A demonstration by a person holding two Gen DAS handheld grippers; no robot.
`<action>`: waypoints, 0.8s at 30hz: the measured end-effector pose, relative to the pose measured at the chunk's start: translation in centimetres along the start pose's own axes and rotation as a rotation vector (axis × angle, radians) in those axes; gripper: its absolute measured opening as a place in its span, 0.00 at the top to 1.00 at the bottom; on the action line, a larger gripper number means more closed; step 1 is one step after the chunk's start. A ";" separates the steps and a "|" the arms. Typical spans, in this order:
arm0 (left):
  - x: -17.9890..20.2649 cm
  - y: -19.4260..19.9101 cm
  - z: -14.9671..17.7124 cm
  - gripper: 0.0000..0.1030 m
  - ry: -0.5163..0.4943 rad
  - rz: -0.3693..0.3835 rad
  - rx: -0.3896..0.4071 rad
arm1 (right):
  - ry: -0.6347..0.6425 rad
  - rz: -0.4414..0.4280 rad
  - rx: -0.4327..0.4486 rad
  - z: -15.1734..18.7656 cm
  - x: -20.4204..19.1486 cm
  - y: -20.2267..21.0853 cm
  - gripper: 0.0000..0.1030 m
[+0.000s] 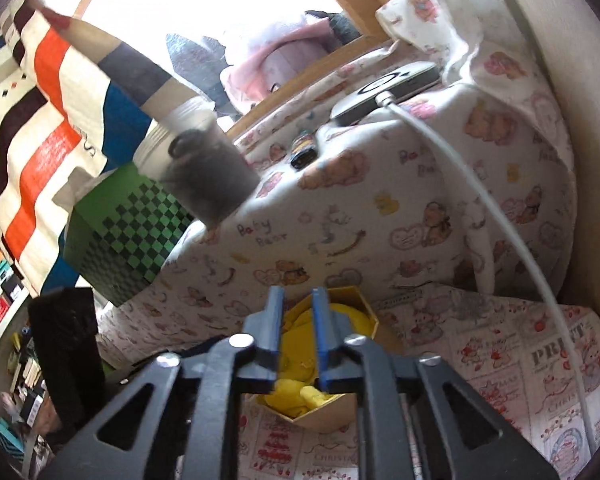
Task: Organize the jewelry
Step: 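Open both tools to drop the bangle and piece into the box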
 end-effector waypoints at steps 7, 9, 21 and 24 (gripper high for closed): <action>0.9 -1.7 0.0 0.32 0.004 0.010 -0.015 | -0.009 0.035 0.009 0.0 1.3 0.5 0.85; 0.8 -1.4 -0.1 0.25 0.031 0.034 -0.001 | -0.017 0.038 0.011 -0.2 1.5 0.6 0.85; -1.7 8.4 -3.2 0.11 -0.018 -0.106 0.263 | 0.106 0.059 0.079 -0.7 -1.3 2.1 0.75; -2.2 12.5 -3.7 0.05 -0.050 -0.185 0.388 | 0.149 0.054 0.100 -0.8 -2.6 2.9 0.70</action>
Point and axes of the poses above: each gripper's, at about its wrist camera, not at the fingertips, and y roughly against the way its jaws point, x to its right, z to its underside, the point moved 6 cm from there along -y, roughly the way its jaws point, and after that the axes turned 8 degrees about x, right-handed, at the moved point
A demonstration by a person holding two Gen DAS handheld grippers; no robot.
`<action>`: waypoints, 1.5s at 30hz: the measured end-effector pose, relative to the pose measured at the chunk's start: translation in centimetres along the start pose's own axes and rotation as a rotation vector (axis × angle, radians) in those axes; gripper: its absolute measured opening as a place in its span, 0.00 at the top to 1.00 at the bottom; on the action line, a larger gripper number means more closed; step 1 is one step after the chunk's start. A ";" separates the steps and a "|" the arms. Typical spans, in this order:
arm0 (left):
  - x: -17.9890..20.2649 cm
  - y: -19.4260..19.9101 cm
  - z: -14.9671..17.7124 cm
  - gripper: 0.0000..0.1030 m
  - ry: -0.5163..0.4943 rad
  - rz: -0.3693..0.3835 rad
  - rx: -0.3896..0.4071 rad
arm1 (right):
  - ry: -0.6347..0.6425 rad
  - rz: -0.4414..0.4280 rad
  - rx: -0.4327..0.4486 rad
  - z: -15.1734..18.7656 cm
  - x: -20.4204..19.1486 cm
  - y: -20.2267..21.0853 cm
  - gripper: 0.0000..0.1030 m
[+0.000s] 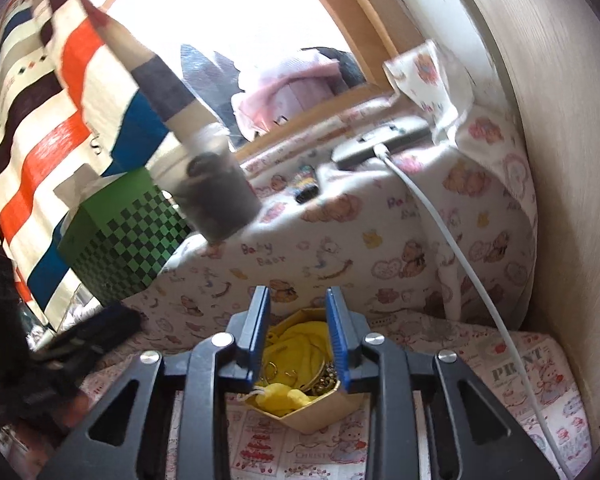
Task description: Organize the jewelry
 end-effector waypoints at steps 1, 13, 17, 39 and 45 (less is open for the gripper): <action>-0.4 0.8 -0.6 0.02 -0.006 -0.021 0.036 | 0.019 -0.002 0.013 -0.2 -0.5 0.4 0.70; -4.5 9.9 -1.6 0.00 -0.032 -0.189 0.243 | 0.253 0.005 0.154 -0.7 -7.1 5.3 0.40; -5.4 11.5 0.2 0.00 -0.029 -0.205 0.236 | 0.324 0.072 0.202 -0.2 -8.8 6.2 0.15; -13.1 7.7 8.7 0.00 0.094 -0.305 0.114 | 0.334 0.079 0.167 8.2 -9.6 3.1 0.00; -13.6 7.6 9.8 0.00 0.079 -0.296 0.115 | 0.319 0.107 0.140 8.5 -8.8 2.4 0.00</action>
Point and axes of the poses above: each gripper's, at about its wrist camera, not at the fingertips, and y roughly against the way its jaws point, x to its right, z to its underside, the point moved 6 cm from there along -y, roughly the way its jaws point, and after that the axes turned 8 degrees about x, right-handed, at the moved point
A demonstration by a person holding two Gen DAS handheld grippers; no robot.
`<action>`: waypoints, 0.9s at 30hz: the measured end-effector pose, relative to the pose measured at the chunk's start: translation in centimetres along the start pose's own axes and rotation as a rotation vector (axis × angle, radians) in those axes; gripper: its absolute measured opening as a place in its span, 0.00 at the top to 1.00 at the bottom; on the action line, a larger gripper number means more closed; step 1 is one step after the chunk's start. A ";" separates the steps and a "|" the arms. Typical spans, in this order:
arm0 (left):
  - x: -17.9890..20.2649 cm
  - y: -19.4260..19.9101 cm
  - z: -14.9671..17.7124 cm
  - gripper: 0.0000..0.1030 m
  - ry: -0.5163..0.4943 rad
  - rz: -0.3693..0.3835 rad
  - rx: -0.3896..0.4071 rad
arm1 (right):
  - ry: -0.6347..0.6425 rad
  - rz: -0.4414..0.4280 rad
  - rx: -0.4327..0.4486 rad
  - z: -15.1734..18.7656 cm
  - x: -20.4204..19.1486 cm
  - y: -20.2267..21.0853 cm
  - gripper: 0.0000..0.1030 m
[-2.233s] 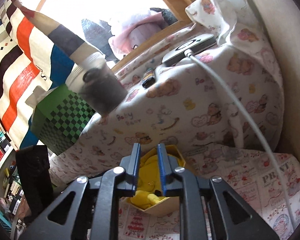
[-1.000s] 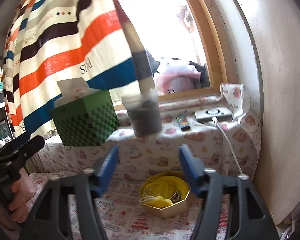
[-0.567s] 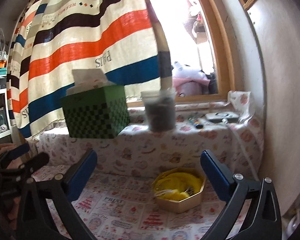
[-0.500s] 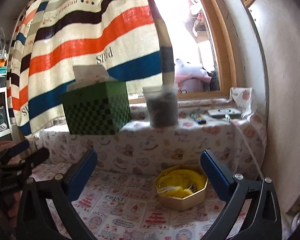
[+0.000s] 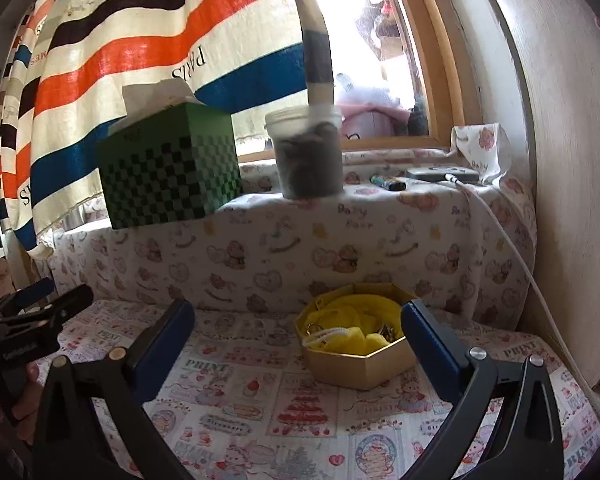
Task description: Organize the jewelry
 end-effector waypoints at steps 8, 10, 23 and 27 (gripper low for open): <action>0.6 0.0 -0.2 0.00 -0.033 -0.011 0.019 | 0.103 0.066 0.005 0.2 -1.3 0.0 0.00; 0.2 0.0 -0.3 0.00 -0.024 -0.046 0.024 | 0.117 0.064 0.003 0.2 -1.5 0.0 0.00; 0.4 0.3 -0.2 0.00 -0.024 -0.069 0.035 | 0.134 0.077 0.008 0.1 -1.7 0.1 0.00; 0.6 0.3 -0.2 0.00 -0.026 -0.057 0.033 | 0.111 0.090 0.002 0.2 -1.1 0.0 0.00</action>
Point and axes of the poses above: each gripper's, at about its wrist camera, not at the fingertips, and y roughly against the way its jaws point, x to its right, z to its underside, the point moved 6 cm from there along -y, roughly the way its jaws point, and after that the axes turned 8 degrees about x, right-handed, at the moved point
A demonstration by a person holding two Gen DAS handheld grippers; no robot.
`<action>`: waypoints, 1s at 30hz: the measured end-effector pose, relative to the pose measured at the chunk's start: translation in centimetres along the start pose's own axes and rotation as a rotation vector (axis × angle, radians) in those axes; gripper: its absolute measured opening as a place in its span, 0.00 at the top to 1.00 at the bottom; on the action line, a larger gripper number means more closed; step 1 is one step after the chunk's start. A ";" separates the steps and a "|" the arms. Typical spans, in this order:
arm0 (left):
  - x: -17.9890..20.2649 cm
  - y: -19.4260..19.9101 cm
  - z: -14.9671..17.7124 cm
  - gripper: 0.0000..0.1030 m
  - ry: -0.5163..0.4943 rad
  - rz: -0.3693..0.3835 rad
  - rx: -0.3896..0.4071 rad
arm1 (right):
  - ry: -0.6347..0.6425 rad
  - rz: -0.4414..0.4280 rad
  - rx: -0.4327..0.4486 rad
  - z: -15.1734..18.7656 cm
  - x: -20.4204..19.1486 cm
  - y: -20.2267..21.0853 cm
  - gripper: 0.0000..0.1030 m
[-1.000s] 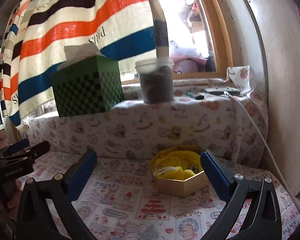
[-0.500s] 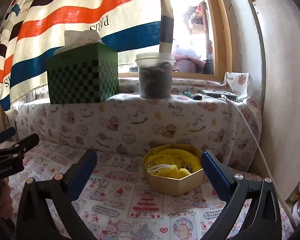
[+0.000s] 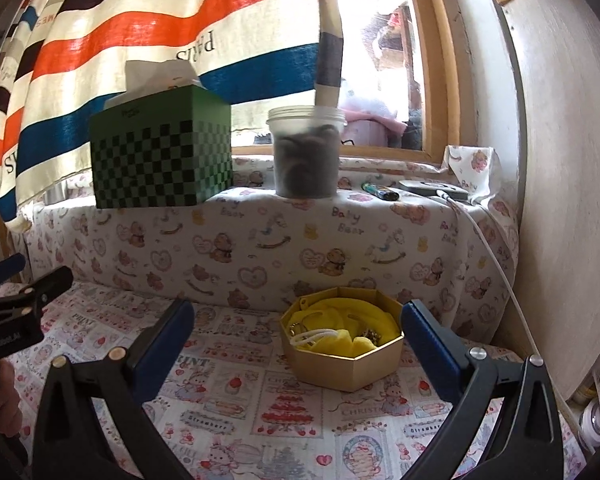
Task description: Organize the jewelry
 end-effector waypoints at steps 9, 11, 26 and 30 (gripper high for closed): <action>0.5 0.6 0.2 0.00 -0.013 0.006 -0.013 | 0.000 0.003 0.001 0.0 -0.1 0.1 0.00; 0.5 0.5 0.2 0.00 -0.016 0.009 -0.016 | 0.001 0.002 0.000 0.0 -0.2 0.0 0.00; 0.5 0.5 0.3 0.00 -0.016 0.009 -0.017 | 0.005 0.001 0.000 0.0 -0.2 0.1 0.00; 0.6 0.5 0.4 0.00 -0.015 0.020 -0.021 | 0.008 0.000 -0.002 0.0 -0.3 0.1 0.00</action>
Point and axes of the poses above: each gripper's, at about its wrist camera, not at the fingertips, and y roughly against the way its jaws point, x to its right, z to its underside, the point moved 6 cm from there along -y, roughly the way its jaws point, and after that the axes turned 8 degrees about x, right-handed, at the moved point
